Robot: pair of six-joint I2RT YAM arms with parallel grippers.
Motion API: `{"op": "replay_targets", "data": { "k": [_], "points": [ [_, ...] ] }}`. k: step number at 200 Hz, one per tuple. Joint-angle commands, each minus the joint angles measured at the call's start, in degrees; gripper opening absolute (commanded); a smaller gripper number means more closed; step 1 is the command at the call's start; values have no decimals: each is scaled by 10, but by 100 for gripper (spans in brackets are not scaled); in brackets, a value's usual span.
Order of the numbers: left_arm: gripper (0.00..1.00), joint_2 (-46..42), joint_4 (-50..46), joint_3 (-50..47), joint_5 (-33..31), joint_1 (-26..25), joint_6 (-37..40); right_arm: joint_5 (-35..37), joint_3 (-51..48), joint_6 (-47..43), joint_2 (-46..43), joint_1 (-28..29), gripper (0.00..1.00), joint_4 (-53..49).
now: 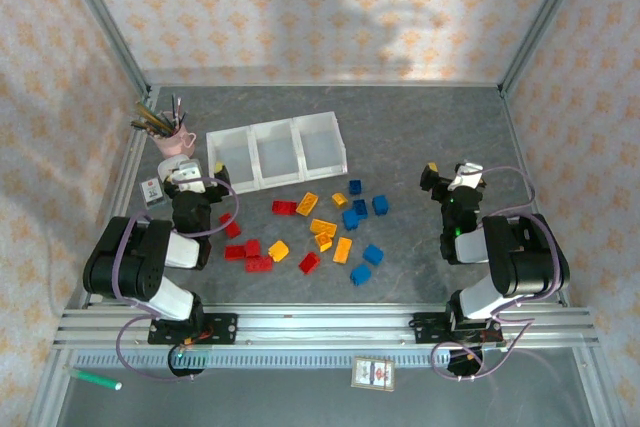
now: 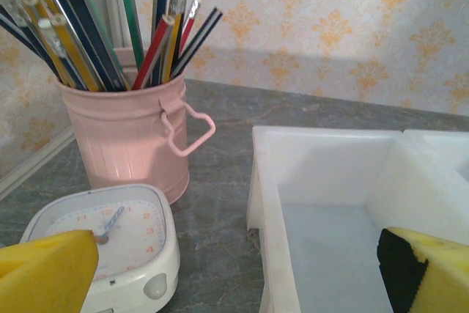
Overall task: Sort the legos into containers by color
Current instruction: Move the lego to the center of the table.
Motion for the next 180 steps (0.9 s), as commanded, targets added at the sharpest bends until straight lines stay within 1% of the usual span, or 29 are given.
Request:
{"op": "replay_targets", "data": {
  "k": [1, 20, 37, 62, 73, 80, 93, 103, 110, 123, 138, 155, 180],
  "points": [
    [99, -46, -1, -10, -13, 2, -7, -3, 17, -3, -33, 2, 100, -20],
    [99, -106, -70, -7, -25, 2, -24, 13, 31, 5, -75, 2, 100, -78],
    [99, -155, -120, -4, -21, 2, -43, 33, 46, 20, -118, 1, 100, -137],
    [99, -216, -213, 18, -15, 3, -92, 40, 92, 80, -176, -2, 100, -259],
    [99, -235, -251, 33, -10, 4, -117, 41, 118, 120, -191, -2, 100, -315],
    [99, -245, -269, 41, -4, 4, -136, 41, 135, 156, -192, -2, 100, -351],
    [99, -260, -309, 56, -8, 5, -205, 30, 161, 212, -210, -3, 100, -420],
    [99, -270, -359, 69, -6, 6, -239, 4, 162, 248, -214, -3, 100, -447],
    [99, -270, -361, 67, -13, 6, -265, -18, 160, 265, -215, -4, 100, -457],
    [99, -271, -383, 70, -9, 8, -294, -44, 166, 272, -215, -4, 100, -479],
    [99, -278, -447, 90, 9, 8, -304, -52, 182, 274, -212, -4, 100, -515],
    [99, -298, -503, 102, 36, 8, -310, -90, 187, 268, -212, 1, 100, -531],
    [99, -339, -574, 110, 74, 6, -318, -89, 204, 265, -213, 25, 100, -579]
  ]
}}
